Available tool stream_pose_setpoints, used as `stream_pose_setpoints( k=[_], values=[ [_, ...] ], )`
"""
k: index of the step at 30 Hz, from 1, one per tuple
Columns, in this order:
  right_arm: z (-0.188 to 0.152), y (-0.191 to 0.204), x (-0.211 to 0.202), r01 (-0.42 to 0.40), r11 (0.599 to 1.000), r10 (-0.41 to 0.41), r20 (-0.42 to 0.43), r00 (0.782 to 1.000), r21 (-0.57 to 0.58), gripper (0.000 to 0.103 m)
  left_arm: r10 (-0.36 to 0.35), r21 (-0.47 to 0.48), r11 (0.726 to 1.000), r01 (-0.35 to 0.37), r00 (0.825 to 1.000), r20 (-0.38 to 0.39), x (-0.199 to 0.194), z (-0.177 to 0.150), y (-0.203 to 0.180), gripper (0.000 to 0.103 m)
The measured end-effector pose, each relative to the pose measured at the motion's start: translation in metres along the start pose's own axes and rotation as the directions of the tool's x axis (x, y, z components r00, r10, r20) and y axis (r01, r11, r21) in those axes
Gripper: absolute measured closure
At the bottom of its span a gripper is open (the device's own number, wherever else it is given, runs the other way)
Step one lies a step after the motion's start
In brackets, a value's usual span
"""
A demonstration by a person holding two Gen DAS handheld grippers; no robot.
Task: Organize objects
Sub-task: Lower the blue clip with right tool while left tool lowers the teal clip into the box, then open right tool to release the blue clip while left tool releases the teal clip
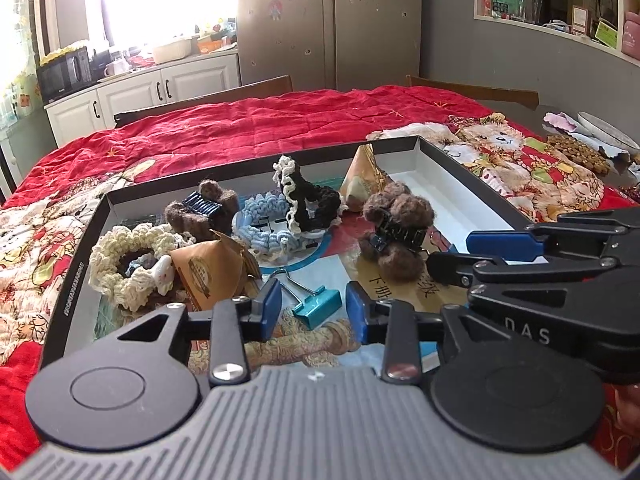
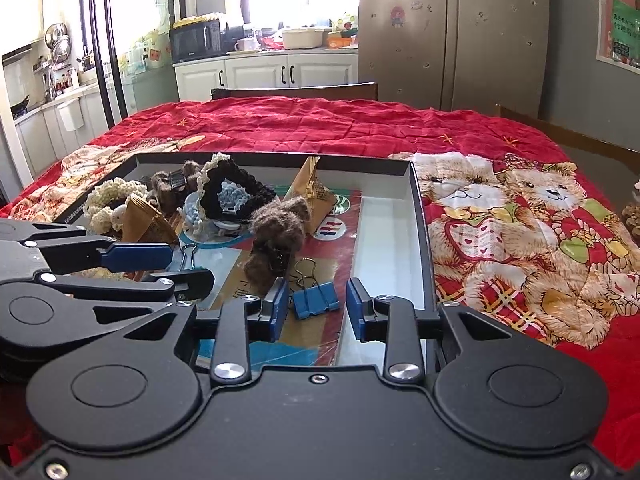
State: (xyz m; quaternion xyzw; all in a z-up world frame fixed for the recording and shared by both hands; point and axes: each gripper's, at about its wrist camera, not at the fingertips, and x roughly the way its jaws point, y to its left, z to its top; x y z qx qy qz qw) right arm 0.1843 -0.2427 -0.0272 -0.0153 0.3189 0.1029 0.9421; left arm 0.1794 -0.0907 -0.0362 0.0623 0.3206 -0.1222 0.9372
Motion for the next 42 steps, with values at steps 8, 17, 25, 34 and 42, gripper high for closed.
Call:
stream_pose_setpoints(
  k=[8,17,25,34,42],
  values=[
    [0.003,-0.003,-0.021,-0.008,1.0,0.007,0.05,0.999,0.02,0.069,0.0,0.003,1.0,0.0,0.999,0.037,-0.021,0.001,-0.002,0.041],
    [0.006,0.001,-0.055,-0.012,1.0,0.011,0.093,0.996,0.009,0.066,-0.002,-0.009,1.0,0.003,0.997,0.076,-0.049,0.002,-0.003,0.034],
    [0.007,0.012,-0.084,-0.022,0.999,0.025,0.136,0.99,-0.024,0.063,0.022,-0.017,1.0,-0.02,0.995,0.094,-0.07,-0.001,0.005,0.029],
    [0.005,0.025,-0.109,-0.016,0.999,0.023,0.159,0.987,-0.046,0.059,0.063,-0.044,0.997,-0.058,0.991,0.117,-0.104,-0.01,0.023,0.022],
    [-0.001,0.03,-0.129,-0.005,0.999,0.011,0.159,0.987,-0.042,0.051,0.092,-0.064,0.994,-0.085,0.988,0.122,-0.131,-0.022,0.035,0.016]
  ],
)
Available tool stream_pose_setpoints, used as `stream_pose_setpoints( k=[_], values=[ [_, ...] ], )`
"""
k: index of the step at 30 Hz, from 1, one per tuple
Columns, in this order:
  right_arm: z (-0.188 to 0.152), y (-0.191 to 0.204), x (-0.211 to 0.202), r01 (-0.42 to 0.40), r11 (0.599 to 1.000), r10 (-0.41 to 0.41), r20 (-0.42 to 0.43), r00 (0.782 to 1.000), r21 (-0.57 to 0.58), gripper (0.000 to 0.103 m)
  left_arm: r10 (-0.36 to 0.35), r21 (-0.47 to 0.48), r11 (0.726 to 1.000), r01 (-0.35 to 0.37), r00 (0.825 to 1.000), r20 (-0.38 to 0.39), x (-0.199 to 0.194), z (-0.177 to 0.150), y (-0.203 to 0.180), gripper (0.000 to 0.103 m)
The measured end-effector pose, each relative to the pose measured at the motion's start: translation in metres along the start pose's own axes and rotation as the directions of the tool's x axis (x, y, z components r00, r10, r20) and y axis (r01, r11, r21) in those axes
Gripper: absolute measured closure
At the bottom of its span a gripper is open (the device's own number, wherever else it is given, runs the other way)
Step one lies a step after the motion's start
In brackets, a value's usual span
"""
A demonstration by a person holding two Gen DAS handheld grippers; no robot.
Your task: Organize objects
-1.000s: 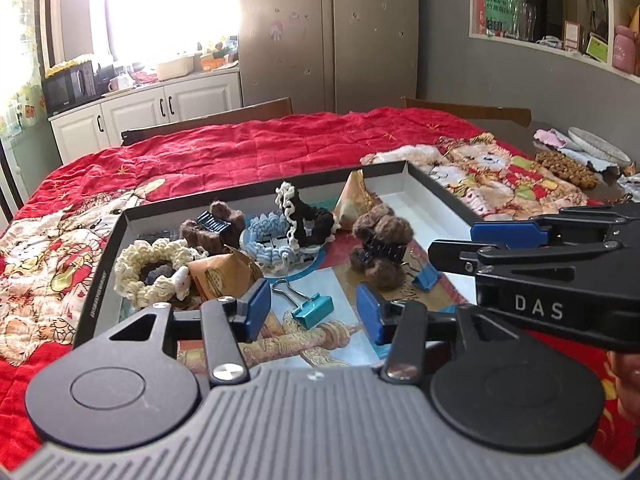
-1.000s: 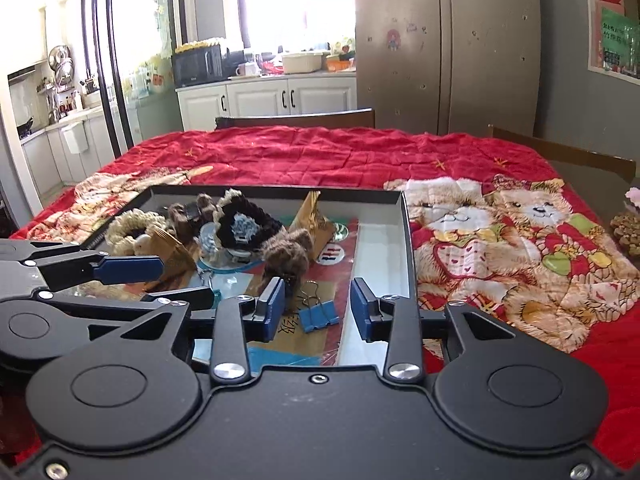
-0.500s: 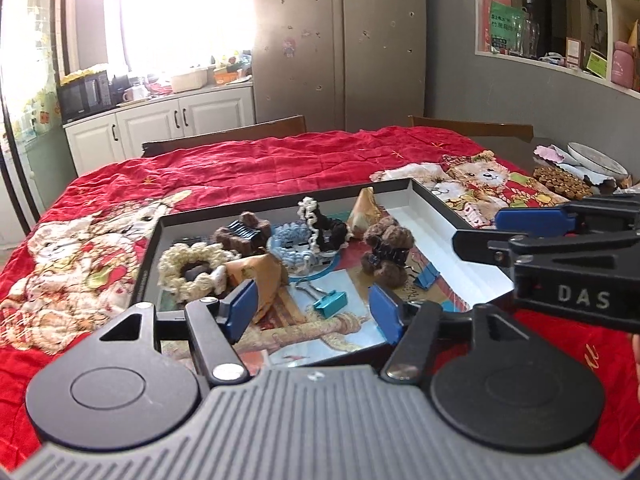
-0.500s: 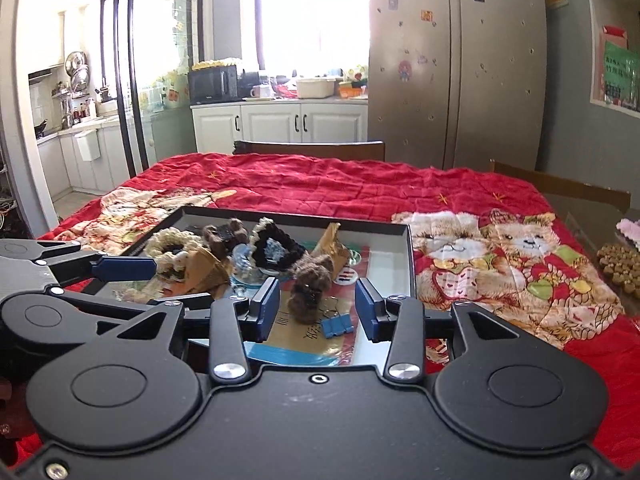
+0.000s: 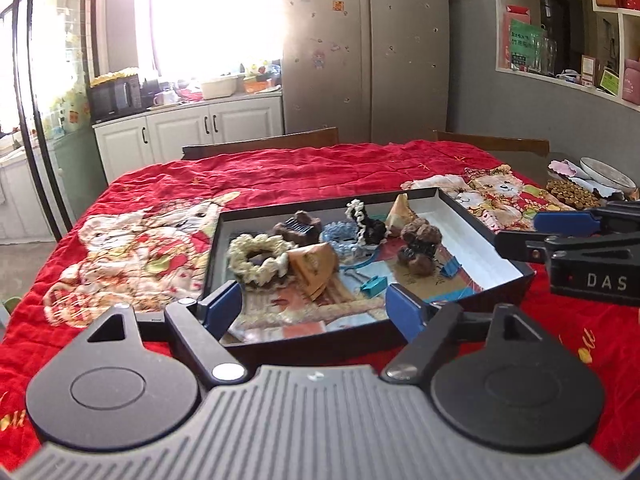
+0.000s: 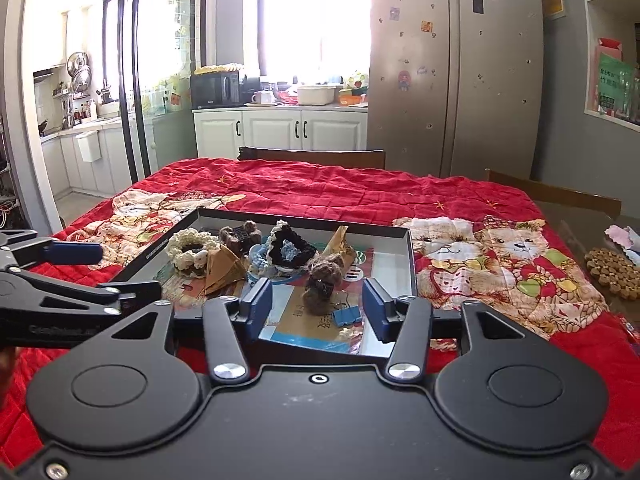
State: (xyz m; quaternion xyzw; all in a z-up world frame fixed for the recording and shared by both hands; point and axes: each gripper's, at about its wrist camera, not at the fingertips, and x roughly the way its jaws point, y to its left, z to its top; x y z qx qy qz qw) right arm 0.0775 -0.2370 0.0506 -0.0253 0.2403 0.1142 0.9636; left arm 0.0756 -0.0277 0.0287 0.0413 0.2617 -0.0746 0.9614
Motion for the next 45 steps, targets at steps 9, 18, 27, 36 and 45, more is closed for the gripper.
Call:
stream_pose_setpoints(
  k=[9,18,27,36,45],
  values=[
    [-0.008,0.007,-0.021,0.023,1.0,-0.023,-0.011,1.0,-0.013,0.04,0.016,-0.056,0.998,-0.017,0.999,-0.029,-0.021,-0.015,0.018,0.012],
    [-0.023,0.014,-0.039,0.043,0.999,-0.042,-0.029,0.999,0.009,0.027,0.021,-0.062,0.998,-0.023,0.999,-0.031,-0.04,-0.027,0.021,0.004],
    [-0.039,0.013,-0.046,0.056,0.997,-0.053,-0.056,0.997,0.047,0.023,0.025,-0.059,0.998,-0.027,0.999,-0.022,-0.05,-0.035,0.015,0.0],
    [-0.05,0.011,-0.044,0.061,0.995,-0.055,-0.081,0.995,0.08,0.021,0.027,-0.074,0.997,-0.03,0.999,-0.048,-0.047,-0.047,0.012,0.0],
    [-0.06,0.013,-0.042,0.057,0.994,-0.046,-0.108,0.993,0.096,0.02,0.025,-0.076,0.997,-0.03,0.998,-0.061,-0.046,-0.056,0.008,0.0]
  ],
)
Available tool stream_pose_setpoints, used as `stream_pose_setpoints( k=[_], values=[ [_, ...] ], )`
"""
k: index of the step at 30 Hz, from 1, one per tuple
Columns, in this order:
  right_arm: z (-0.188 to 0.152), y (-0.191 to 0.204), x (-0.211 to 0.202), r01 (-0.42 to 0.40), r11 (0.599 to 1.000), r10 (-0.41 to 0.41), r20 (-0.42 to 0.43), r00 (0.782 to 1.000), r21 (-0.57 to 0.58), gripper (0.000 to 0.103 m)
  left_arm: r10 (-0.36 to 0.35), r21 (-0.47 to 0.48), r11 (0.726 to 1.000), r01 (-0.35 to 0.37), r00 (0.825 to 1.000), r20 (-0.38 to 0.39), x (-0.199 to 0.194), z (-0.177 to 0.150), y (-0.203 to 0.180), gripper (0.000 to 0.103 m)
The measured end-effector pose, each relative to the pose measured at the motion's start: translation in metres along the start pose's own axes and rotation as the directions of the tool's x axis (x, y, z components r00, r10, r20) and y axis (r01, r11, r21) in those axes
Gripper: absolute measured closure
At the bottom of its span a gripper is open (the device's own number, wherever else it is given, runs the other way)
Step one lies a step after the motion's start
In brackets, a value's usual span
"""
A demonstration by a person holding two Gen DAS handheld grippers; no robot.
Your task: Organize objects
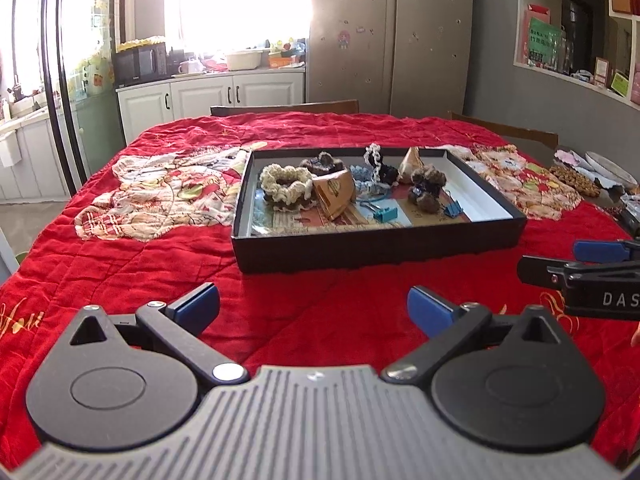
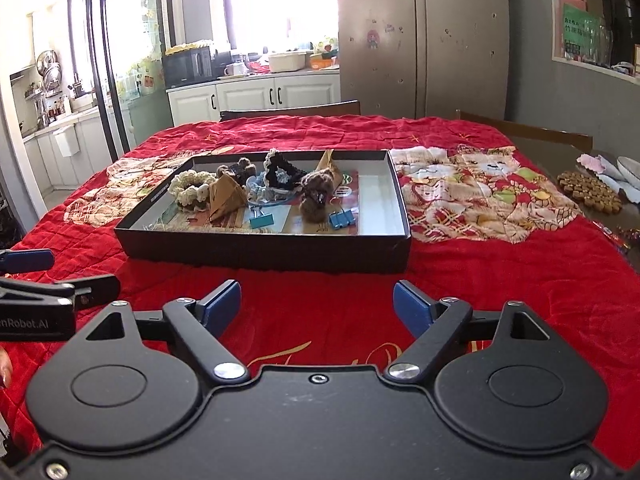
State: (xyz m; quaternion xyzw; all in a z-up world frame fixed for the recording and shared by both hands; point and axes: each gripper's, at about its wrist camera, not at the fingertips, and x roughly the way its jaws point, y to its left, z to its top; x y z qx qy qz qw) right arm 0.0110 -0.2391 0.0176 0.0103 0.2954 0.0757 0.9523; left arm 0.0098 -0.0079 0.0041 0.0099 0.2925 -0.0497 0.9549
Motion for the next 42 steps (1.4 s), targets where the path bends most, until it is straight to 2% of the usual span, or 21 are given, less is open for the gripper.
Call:
stream_pose_setpoints(
  k=[42],
  values=[
    [-0.0058,0.0045,-0.0029,0.005,1.0,-0.005,-0.011,1.0,-0.009,0.018,-0.007,0.003,1.0,0.007,1.0,-0.012,-0.003,-0.0033,-0.0044,0.0]
  ],
)
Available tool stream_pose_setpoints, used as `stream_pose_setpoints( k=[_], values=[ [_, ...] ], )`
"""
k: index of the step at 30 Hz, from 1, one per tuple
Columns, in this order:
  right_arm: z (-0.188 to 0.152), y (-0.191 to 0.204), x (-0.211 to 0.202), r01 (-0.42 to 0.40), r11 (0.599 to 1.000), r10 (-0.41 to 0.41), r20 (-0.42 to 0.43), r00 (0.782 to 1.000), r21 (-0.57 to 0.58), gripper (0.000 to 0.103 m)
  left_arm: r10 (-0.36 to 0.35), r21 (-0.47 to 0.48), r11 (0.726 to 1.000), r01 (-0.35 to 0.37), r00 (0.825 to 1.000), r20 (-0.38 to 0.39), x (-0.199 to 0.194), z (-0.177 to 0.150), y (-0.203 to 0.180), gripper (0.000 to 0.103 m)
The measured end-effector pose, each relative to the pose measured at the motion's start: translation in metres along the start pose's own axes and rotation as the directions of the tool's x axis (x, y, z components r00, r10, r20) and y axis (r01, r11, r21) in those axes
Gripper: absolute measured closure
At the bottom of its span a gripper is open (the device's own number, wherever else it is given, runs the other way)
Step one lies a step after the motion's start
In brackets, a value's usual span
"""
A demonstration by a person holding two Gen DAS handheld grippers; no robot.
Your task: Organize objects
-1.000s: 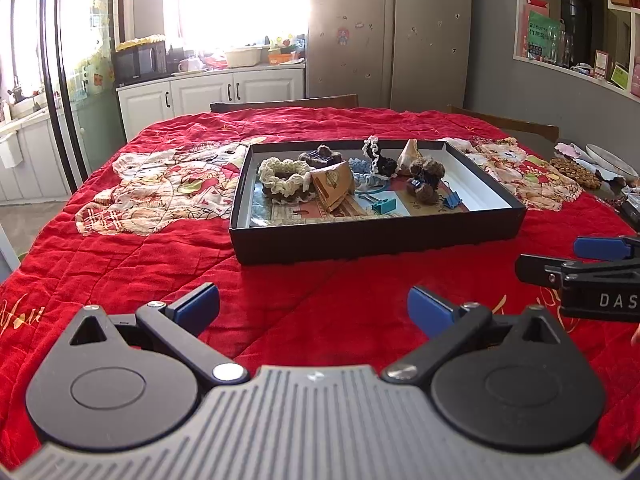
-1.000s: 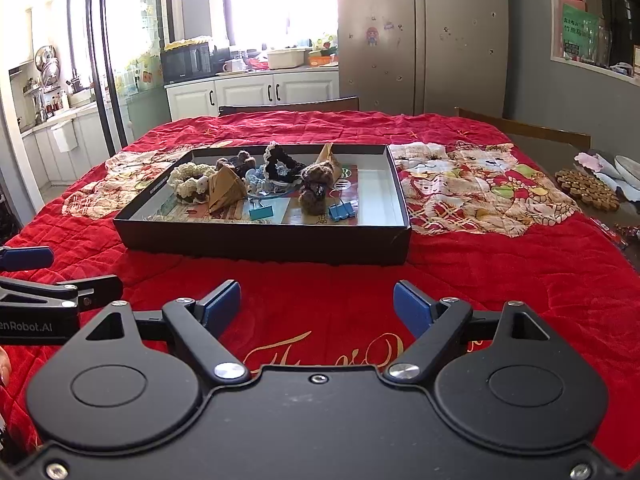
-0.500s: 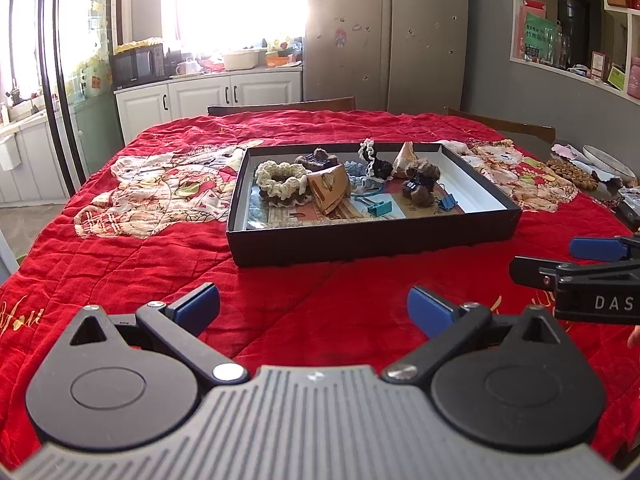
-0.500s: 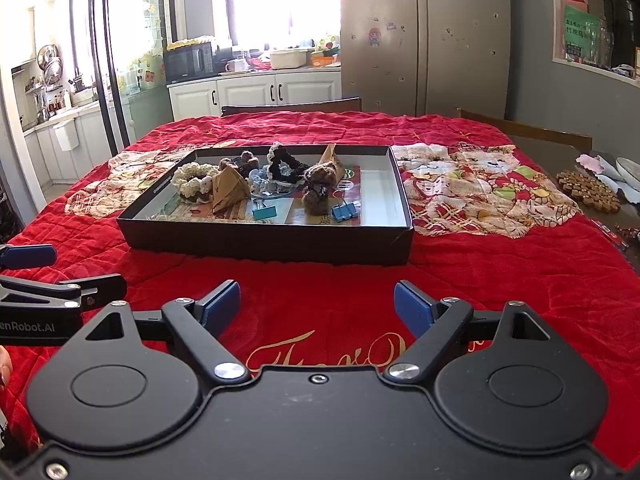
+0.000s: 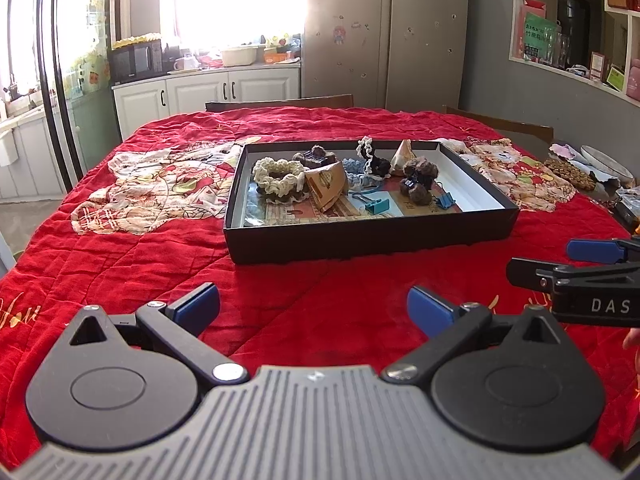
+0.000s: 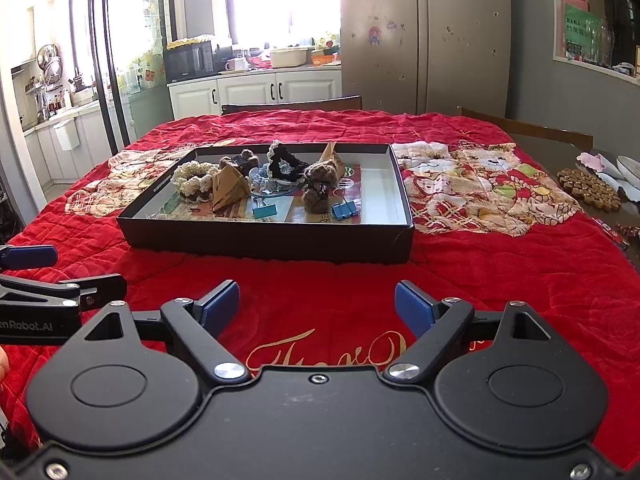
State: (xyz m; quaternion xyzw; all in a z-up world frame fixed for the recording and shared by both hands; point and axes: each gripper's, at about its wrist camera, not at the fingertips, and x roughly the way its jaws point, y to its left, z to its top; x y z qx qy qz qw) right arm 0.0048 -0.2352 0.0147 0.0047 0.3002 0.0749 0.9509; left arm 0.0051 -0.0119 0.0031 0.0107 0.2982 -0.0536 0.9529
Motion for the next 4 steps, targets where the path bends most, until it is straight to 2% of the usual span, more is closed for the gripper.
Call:
stream_pose_setpoints(
  k=[4],
  values=[
    [-0.0006,0.0003,0.0016,-0.005,1.0,0.005,-0.005,1.0,-0.003,0.018,-0.003,-0.007,1.0,0.003,1.0,-0.006,0.0012,0.0003,0.0012,0.0]
  ],
)
